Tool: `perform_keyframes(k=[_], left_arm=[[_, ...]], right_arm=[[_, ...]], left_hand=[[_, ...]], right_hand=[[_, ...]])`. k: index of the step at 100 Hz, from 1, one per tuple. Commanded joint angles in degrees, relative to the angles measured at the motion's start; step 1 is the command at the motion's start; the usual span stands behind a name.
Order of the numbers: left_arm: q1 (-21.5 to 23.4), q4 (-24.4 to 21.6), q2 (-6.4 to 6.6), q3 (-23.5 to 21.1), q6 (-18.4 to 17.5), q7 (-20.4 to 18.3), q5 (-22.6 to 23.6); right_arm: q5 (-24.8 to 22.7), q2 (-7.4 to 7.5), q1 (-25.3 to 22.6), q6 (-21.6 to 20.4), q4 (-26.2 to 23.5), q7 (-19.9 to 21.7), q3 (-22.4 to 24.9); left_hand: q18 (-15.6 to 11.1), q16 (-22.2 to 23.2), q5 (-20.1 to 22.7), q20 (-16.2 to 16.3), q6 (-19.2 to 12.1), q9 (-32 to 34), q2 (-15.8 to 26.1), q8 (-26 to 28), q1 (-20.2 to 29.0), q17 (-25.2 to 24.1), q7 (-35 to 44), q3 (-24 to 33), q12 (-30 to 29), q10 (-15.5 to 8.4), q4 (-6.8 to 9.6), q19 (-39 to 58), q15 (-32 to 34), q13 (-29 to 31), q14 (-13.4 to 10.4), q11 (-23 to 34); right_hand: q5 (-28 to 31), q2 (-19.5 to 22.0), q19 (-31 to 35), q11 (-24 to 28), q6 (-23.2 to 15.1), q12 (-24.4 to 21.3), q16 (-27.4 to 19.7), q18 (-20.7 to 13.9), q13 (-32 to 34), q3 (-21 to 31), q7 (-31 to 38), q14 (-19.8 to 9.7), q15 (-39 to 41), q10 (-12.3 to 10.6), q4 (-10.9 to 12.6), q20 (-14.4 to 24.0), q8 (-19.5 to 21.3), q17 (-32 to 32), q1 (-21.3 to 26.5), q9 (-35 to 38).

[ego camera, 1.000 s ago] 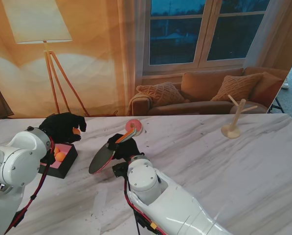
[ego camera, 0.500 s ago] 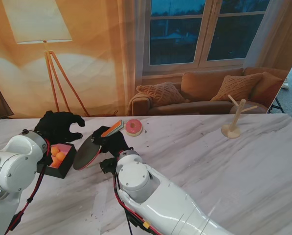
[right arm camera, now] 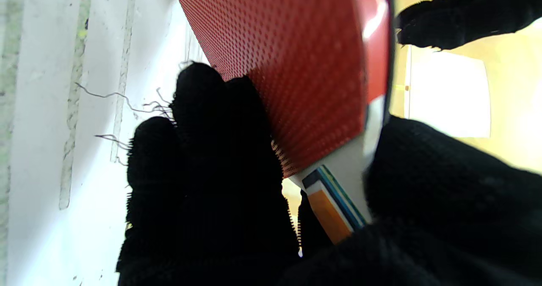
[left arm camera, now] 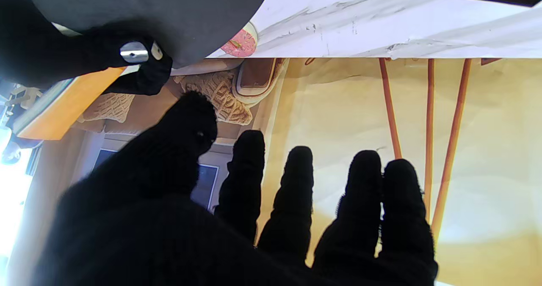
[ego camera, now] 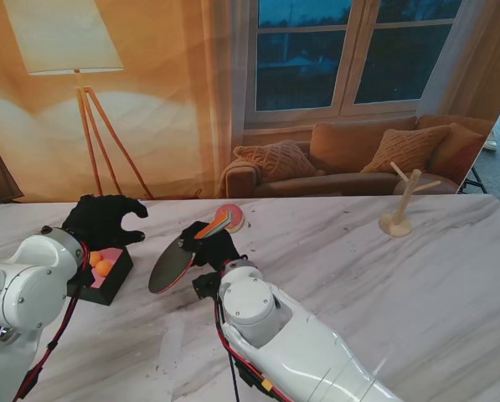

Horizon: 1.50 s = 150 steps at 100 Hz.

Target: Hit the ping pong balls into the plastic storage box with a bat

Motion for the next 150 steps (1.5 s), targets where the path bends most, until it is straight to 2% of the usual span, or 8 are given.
perform_keyframes(k=[1, 23, 36, 59, 94, 120, 146, 150], left_arm=[[0.25, 1.05, -0.32, 0.93, 0.94, 0.03, -0.78], [-0.41, 3.7, -0.66, 3.74, 3.79, 2.67, -3.76], [-1.25, 5.52, -0.68, 5.59, 4.98, 3.07, -5.57], [-2.91, 9.67, -1.19, 9.71, 7.48, 6.34, -9.96], [-5.53, 15.41, -2.54, 15.44, 10.54, 12.26, -16.93], [-7.18, 19.99, -3.71, 19.14, 10.08, 16.78, -20.68], [-9.28, 26.14, -5.82, 22.71, 6.82, 24.18, -25.45], [-9.45, 26.78, -6.07, 23.13, 6.56, 25.04, -25.81]], right_arm=[[-0.75, 1.23, -0.55, 0.28, -0.63, 1.32, 0.8], [-3.36, 3.7, -1.95, 0.5, -2.09, 3.65, 3.52], [-5.08, 5.12, -2.88, 0.5, -3.0, 4.81, 5.47], [-8.61, 8.11, -4.99, 0.81, -5.13, 8.51, 9.43], [-13.61, 11.59, -7.67, 1.18, -6.49, 13.65, 15.47], [-15.26, 13.5, -10.2, 3.43, -8.32, 17.31, 20.67], [-16.45, 14.42, -11.1, 3.25, -8.11, 19.04, 23.96], [-16.4, 14.52, -11.12, 3.28, -7.99, 19.43, 24.22]], left_hand=[[-0.76, -1.03, -2.67, 0.46, 1.44, -3.16, 2.12, -1.12, -1.15, -2.13, -2.07, -2.19, -1.9, -0.22, 1.69, -2.83, -1.62, -2.47, -1.05, -1.7], [-1.43, -2.79, -5.59, -0.13, 1.67, -7.18, 3.66, -3.0, -0.9, -5.32, -7.41, -6.84, -4.25, -0.83, 2.07, -10.2, -5.67, -5.87, -1.58, -4.74], [-2.22, -3.9, -8.24, -0.22, 1.74, -11.83, 5.47, -3.85, -0.5, -6.28, -10.28, -10.56, -5.7, -1.33, 2.41, -16.04, -8.43, -8.86, -3.06, -7.1], [-3.09, -5.09, -9.95, 3.15, 2.24, -13.11, 7.01, -4.35, 0.64, -6.32, -12.9, -14.63, -6.39, -1.27, 2.96, -21.49, -11.54, -10.87, -4.92, -8.6], [-3.04, -4.89, -9.77, 4.44, 2.3, -12.04, 7.11, -4.33, 0.93, -6.44, -13.15, -15.22, -6.08, -1.23, 3.03, -23.4, -11.99, -10.49, -4.72, -8.4], [-3.61, -4.13, -8.66, 6.07, 3.06, -9.5, 6.85, -4.08, 1.53, -5.99, -12.61, -14.57, -5.02, -0.63, 3.2, -22.63, -11.21, -8.8, -5.49, -6.86], [-6.2, -3.68, -7.94, 6.8, 4.26, -8.02, 4.41, -4.27, 0.08, -4.2, -11.47, -6.36, -4.62, -2.23, 2.66, -15.32, -8.97, -6.02, -7.39, -4.21], [-6.6, -3.97, -8.03, 4.55, 4.42, -8.05, 4.12, -4.51, -0.52, -4.34, -10.99, -4.92, -4.98, -2.26, 2.37, -12.75, -8.06, -5.96, -7.12, -3.54]], right_hand=[[13.14, 3.77, 1.98, 4.22, -0.06, -0.18, -0.76, -2.33, -5.34, 12.3, 9.8, -4.79, -2.57, -12.53, 1.28, 0.88, 2.64, -0.14, 8.71, 2.65], [13.12, 3.72, 2.05, 4.09, 0.14, -0.18, -0.84, -2.22, -5.33, 12.35, 9.64, -4.64, -2.56, -12.43, 1.27, 1.33, 2.47, -0.14, 8.72, 2.66], [13.23, 3.69, 1.91, 4.06, 0.18, -0.15, -0.85, -2.18, -5.36, 12.41, 9.58, -4.61, -2.55, -12.36, 1.27, 1.47, 2.32, -0.24, 8.73, 2.71], [13.07, 3.71, 1.98, 3.87, 0.38, -0.15, -0.89, -2.08, -5.47, 12.42, 9.38, -4.35, -2.55, -11.98, 1.22, 1.85, 2.06, -0.32, 8.73, 2.6], [12.24, 4.09, 1.89, 3.4, 0.75, -0.17, -1.01, -2.2, -5.64, 11.94, 8.37, -3.96, -2.6, -11.38, 1.16, 2.82, 0.58, -0.55, 8.74, 2.14], [11.7, 4.26, 1.55, 2.8, 1.1, -0.15, -1.08, -1.93, -5.95, 11.5, 7.8, -3.54, -2.89, -10.76, 1.22, 3.63, -1.28, -0.97, 8.75, 1.98], [10.88, 4.47, 1.35, 2.04, 0.87, -0.04, -1.09, -1.99, -6.11, 10.91, 6.65, -3.6, -3.17, -10.6, 1.21, 4.21, -3.16, -0.93, 8.59, 1.7], [10.54, 4.48, 1.17, 1.8, 0.76, -0.05, -1.13, -2.04, -6.23, 10.75, 6.29, -3.59, -3.32, -10.57, 1.21, 4.23, -3.51, -1.12, 8.55, 1.49]])
